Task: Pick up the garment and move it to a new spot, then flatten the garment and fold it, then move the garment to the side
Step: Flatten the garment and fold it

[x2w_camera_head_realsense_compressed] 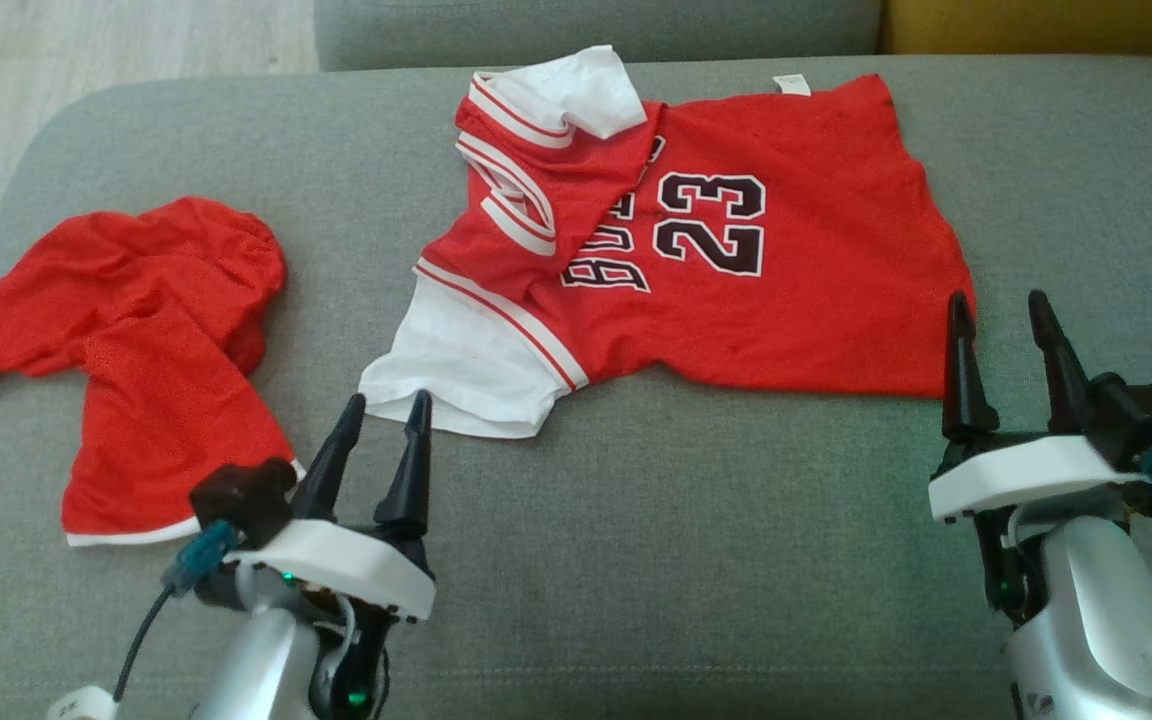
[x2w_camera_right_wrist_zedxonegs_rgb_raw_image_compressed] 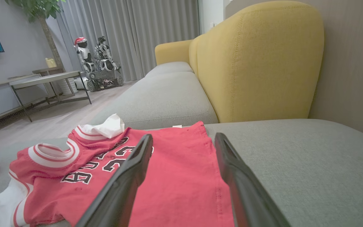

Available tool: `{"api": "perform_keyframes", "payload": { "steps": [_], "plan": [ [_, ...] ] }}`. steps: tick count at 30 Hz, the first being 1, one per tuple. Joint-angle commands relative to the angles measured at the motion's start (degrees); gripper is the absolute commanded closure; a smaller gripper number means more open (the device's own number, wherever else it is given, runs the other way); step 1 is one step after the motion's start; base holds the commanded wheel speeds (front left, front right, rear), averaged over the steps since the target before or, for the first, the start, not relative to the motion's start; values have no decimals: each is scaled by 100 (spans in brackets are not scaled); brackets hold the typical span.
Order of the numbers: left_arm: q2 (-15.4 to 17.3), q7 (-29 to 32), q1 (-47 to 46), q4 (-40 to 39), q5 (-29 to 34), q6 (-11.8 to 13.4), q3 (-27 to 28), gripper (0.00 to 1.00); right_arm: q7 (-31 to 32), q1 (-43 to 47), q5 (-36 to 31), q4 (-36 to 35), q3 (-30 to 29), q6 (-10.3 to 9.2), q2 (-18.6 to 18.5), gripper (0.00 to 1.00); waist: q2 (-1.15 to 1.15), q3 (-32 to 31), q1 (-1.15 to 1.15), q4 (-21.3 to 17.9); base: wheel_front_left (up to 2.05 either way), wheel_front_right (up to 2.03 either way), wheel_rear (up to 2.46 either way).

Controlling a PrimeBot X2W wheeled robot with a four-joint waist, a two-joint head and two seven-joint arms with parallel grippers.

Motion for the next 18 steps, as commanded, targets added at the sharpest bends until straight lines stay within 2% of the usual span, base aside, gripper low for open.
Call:
{"api": "perform_keyframes", "payload": {
  "steps": [1,9,18],
  "plan": [
    [55,-70,-278,-78,83,46,258,0,2,-104,80,-279,158,42,30,0,0,42,0,-35,0,0,0],
    [122,-70,-758,824,465,200,564,0,58,-87,221,-564,258,42,32,0,0,205,0,-134,0,0,0],
    [384,3,-1465,2035,704,218,492,0,46,-112,278,-593,331,42,33,0,0,325,0,-207,0,0,0]
  ]
}}
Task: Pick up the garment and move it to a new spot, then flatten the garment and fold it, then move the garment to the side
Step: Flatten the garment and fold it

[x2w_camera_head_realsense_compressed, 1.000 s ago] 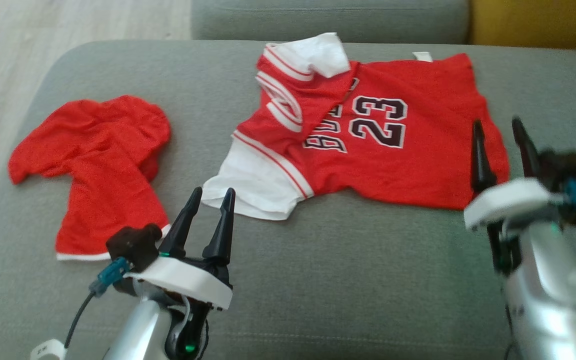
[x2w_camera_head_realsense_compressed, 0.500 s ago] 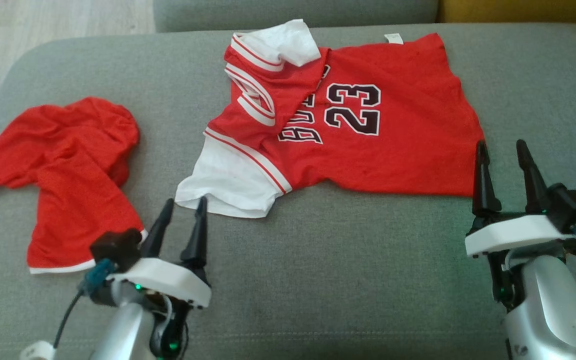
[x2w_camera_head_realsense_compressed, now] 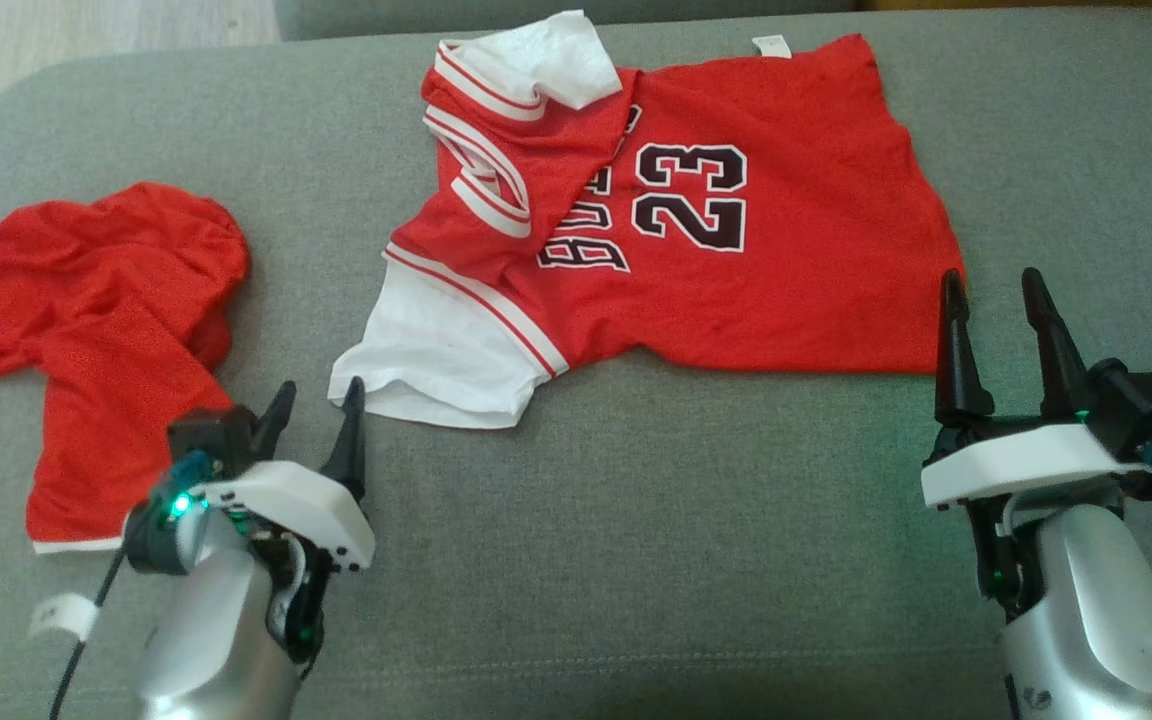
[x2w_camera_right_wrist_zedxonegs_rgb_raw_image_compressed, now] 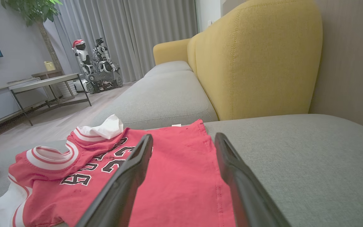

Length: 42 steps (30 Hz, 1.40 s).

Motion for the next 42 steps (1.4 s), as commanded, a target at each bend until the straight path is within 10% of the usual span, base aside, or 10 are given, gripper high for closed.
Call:
{"api": "perform_keyframes", "payload": {
  "steps": [1,28,29,30,42],
  "plan": [
    [197,-9,-353,-2,37,49,151,0,-12,-131,41,-215,154,42,18,0,0,59,0,-17,0,0,0],
    [345,41,-1466,1809,-102,-225,-137,0,-98,-383,78,-101,351,42,18,0,0,530,0,-290,0,0,0],
    [329,73,-1486,1872,-117,-240,-171,17,-100,-386,70,-99,338,42,18,0,0,533,0,-290,0,0,0],
    [313,98,-1502,1921,-131,-254,-213,93,-101,-389,63,-98,320,42,18,0,0,536,0,-287,0,0,0],
    [143,-26,-1381,1526,-781,-302,-666,100,-113,-360,-4,100,106,42,18,0,0,276,0,-50,0,0,0]
  ]
}}
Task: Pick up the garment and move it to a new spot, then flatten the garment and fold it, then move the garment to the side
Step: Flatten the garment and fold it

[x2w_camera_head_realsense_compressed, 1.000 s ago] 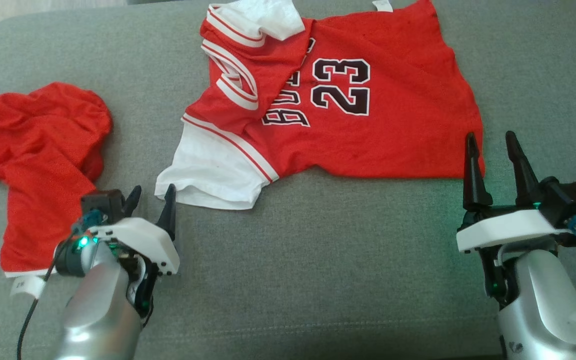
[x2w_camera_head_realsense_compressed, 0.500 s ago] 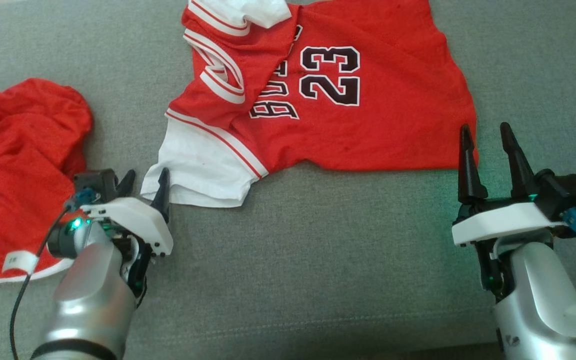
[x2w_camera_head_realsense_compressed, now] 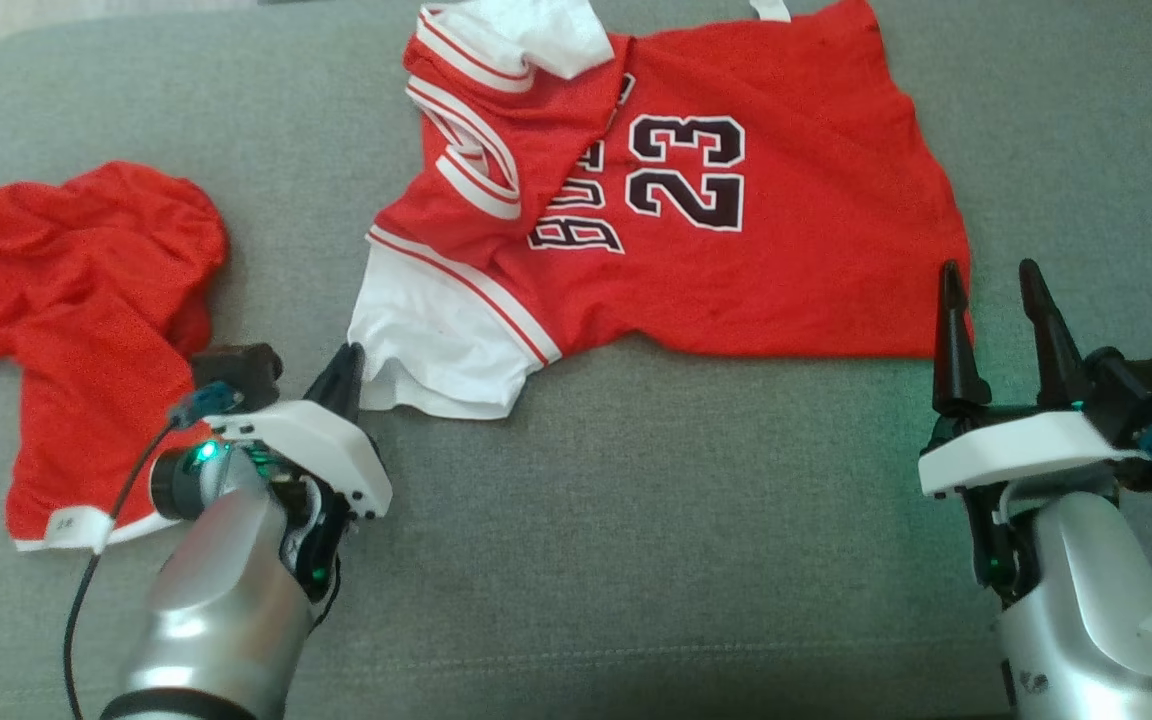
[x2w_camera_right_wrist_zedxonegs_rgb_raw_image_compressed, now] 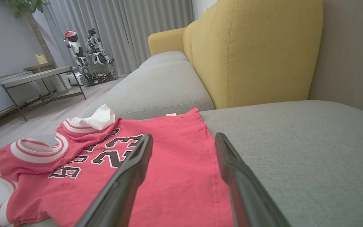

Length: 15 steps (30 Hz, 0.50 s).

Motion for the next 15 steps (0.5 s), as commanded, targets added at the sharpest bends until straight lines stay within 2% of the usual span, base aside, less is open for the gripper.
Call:
{"api": "perform_keyframes", "payload": {
  "steps": [1,4,9,15],
  "plan": [
    [183,-89,-65,-300,-129,-31,165,100,-54,-152,-44,-119,91,42,17,0,0,-91,0,52,0,0,0],
    [267,-124,12,-748,-317,-32,317,100,6,-123,-47,32,-12,42,17,0,0,-201,0,88,0,0,0],
    [335,-131,426,-2150,-252,-20,947,100,182,-86,94,347,-248,42,17,0,0,-249,0,130,0,0,0],
    [210,-131,828,-2715,-70,-22,1048,100,373,-190,448,964,-469,42,17,0,0,-244,0,186,0,0,0]
  ]
}}
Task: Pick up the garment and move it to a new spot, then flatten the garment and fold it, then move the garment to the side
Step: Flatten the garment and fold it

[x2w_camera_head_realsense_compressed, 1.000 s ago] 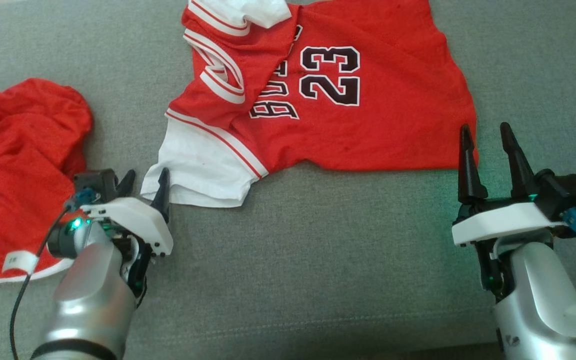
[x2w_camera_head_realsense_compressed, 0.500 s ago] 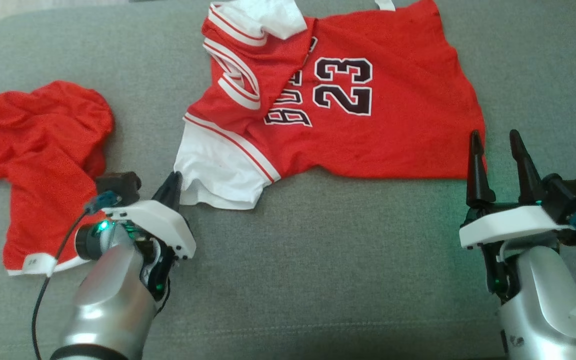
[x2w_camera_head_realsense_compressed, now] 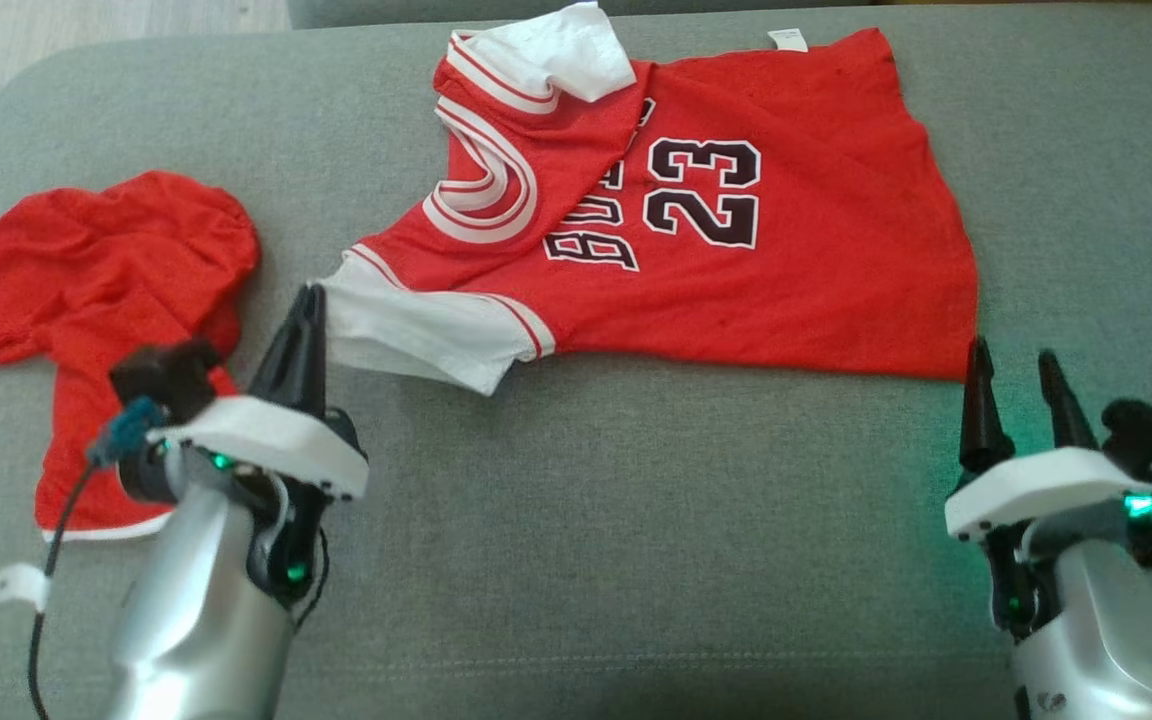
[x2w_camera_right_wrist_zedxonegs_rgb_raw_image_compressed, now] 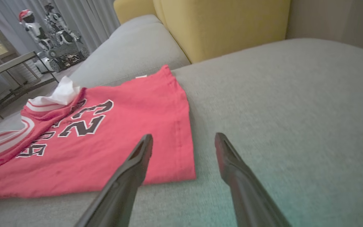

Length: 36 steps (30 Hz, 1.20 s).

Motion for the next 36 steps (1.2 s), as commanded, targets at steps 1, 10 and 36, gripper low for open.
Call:
{"api": "perform_keyframes", "payload": {
  "steps": [1,10,36],
  "plan": [
    [94,-70,-147,-274,58,10,198,100,8,-258,132,3,102,42,9,0,0,16,0,21,0,0,0],
    [24,-70,3,-426,129,5,82,100,-91,-740,514,1036,119,42,9,0,0,91,0,119,0,0,0],
    [93,-71,-110,-1047,-161,1,99,100,8,-1784,-611,980,533,42,-288,100,0,-488,0,180,0,0,0]
  ]
}}
